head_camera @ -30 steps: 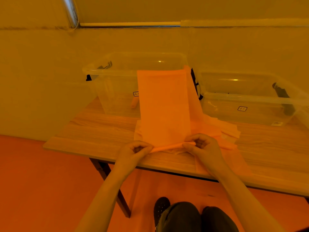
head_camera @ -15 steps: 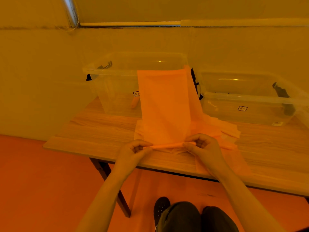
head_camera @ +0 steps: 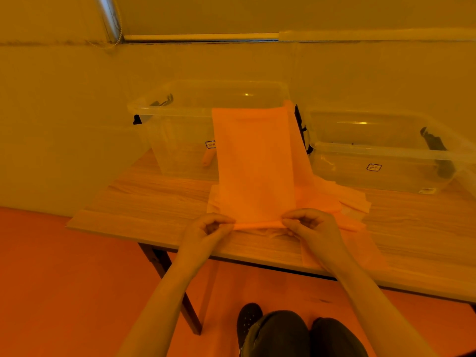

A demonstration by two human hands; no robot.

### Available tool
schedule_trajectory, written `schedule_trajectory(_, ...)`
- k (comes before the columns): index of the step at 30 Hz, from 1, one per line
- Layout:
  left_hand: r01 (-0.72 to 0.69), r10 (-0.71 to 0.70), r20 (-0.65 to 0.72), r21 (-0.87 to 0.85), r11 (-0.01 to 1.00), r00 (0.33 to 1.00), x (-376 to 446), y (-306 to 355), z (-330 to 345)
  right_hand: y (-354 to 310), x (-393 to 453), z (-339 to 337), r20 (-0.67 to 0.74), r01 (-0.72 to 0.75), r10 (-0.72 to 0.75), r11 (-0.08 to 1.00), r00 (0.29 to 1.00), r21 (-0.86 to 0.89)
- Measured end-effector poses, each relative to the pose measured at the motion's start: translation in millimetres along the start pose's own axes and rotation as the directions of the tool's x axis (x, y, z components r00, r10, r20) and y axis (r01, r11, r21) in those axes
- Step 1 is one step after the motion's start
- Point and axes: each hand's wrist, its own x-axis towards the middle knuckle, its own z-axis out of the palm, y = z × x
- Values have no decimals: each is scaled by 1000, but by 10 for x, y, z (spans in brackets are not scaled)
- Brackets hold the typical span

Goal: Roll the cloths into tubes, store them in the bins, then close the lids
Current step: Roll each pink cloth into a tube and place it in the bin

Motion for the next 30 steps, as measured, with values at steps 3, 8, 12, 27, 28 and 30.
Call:
schedule_trajectory(3, 27, -27, 18, -14, 1000, 999, -6, 1, -12, -3, -1, 3, -2, -7, 7, 1000, 1000, 13)
schedule_trajectory(8, 20, -21, 2, 17, 1000, 1000, 8, -4, 26, -32, -28, -12, 2, 2, -2, 1000, 1000, -12)
schedule_trajectory(12, -2, 1, 26, 18, 1000, 1000, 2, -5, 31, -42, -36, -6, 15, -1, 1, 1000, 1000, -8)
schedule_trajectory(27, -6, 6, 15, 15, 1000, 1000, 5, -7, 51, -8, -8, -3, -35, -13, 15, 998, 999, 59)
schedule_trajectory(28, -6, 6, 21, 22, 1000, 1000, 2, -6, 46, -5, -5, -6, -38, -16, 18, 998, 999, 55)
schedule_trajectory(30, -3, 2, 41, 13, 1000, 999, -7, -6, 36, 0, 0, -8, -39, -17, 19, 999, 999, 46)
